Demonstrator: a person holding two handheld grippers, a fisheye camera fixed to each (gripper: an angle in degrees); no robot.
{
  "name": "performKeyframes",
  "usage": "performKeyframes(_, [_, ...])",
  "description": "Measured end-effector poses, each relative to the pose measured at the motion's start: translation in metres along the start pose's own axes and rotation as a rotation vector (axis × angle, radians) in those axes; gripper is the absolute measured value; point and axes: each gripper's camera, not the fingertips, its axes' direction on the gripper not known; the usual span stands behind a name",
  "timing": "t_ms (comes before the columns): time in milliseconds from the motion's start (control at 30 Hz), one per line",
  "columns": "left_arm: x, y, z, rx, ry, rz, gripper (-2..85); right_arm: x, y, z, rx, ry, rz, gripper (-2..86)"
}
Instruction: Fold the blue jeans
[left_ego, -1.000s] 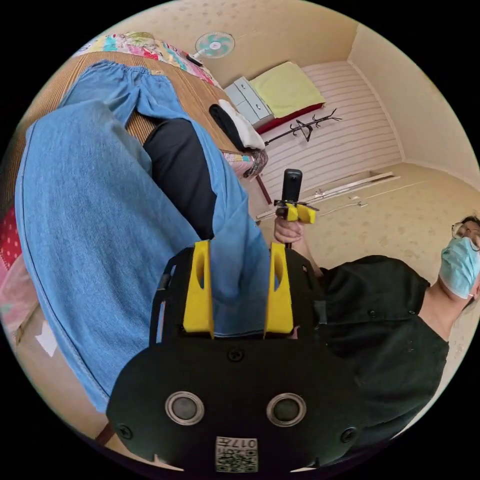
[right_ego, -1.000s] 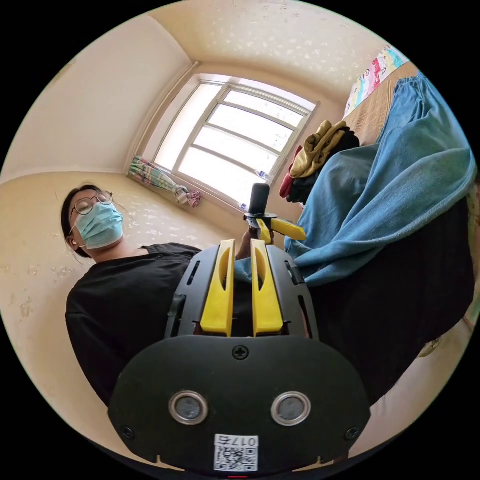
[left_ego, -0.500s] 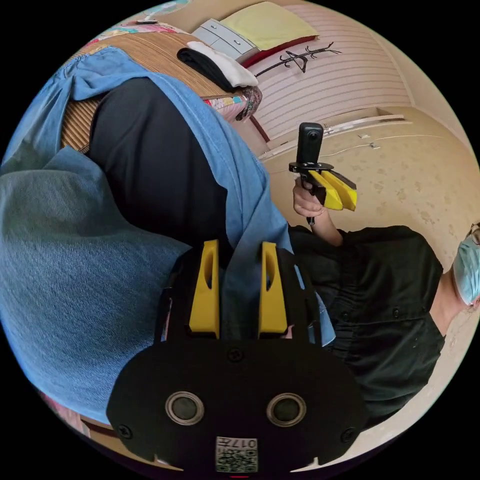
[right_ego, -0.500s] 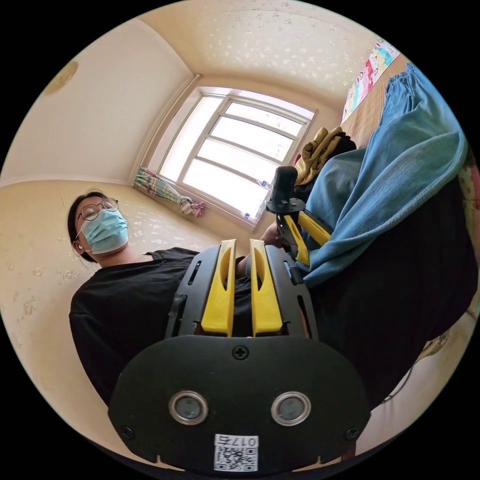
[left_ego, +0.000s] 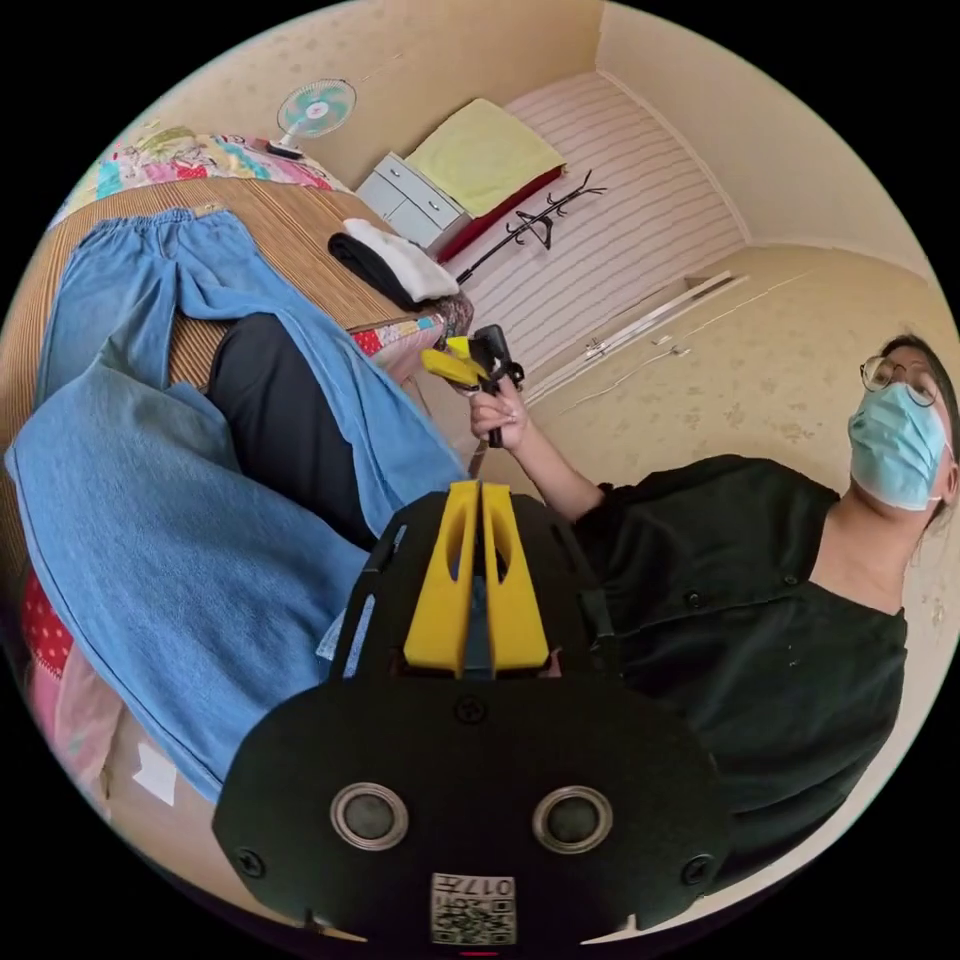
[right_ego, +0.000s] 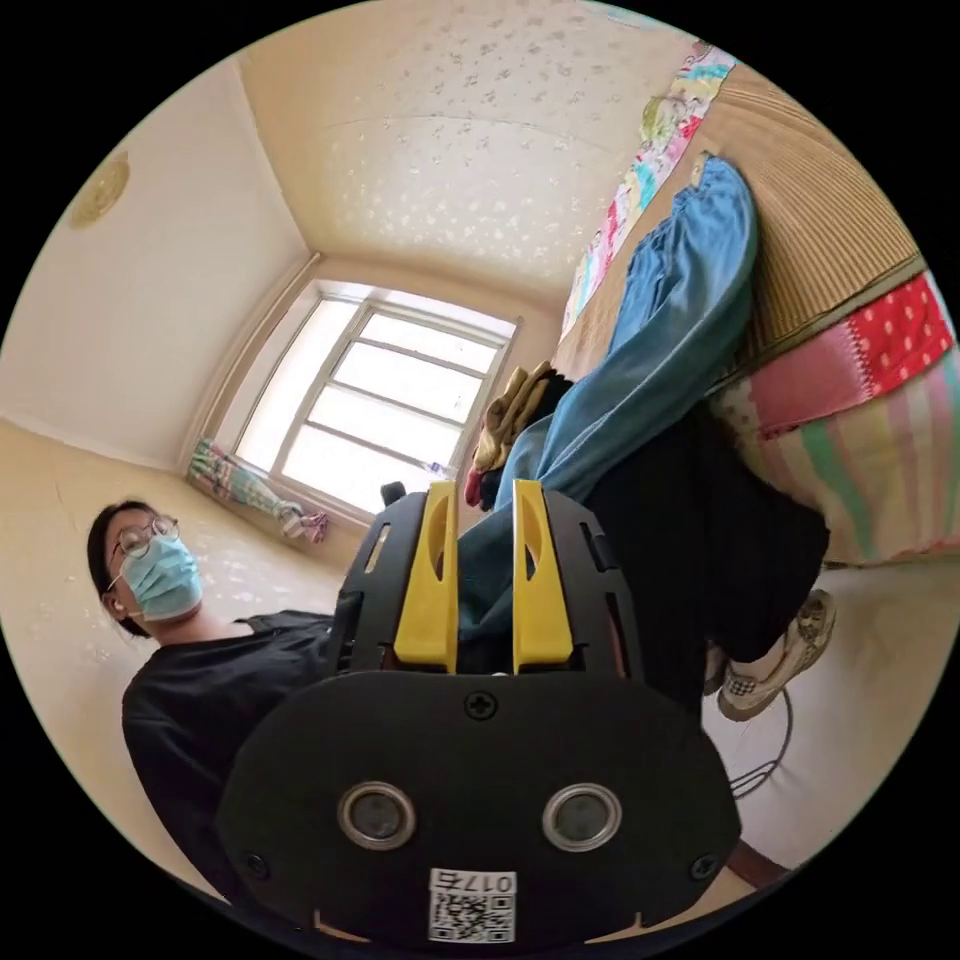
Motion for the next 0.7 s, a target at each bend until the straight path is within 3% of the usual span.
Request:
performKeyframes(100, [0.015,0.008,-0.003,0.095,0.091,0.023,-0.9,0.038,-0.060,0.007,0.066,0.104,0.089,11.2])
performKeyframes(300, [0.013,0.008,0.003,0.041,-0.199,0.015,0.4,0.087,-0.147,0.041,0.151,0.443,0.221,12.7])
performKeyframes(533, [-0.029,-0.044,0.068,-0.310,-0.254,0.176,15.4,0.111,-0.164,0.086,0.035,0.539,0.237,12.9])
performKeyframes(700, [-0.039,-0.056,0.111,-0.480,-0.170,0.228,9.6,0.114,-0.155,0.092,0.031,0.527,0.232,13.0])
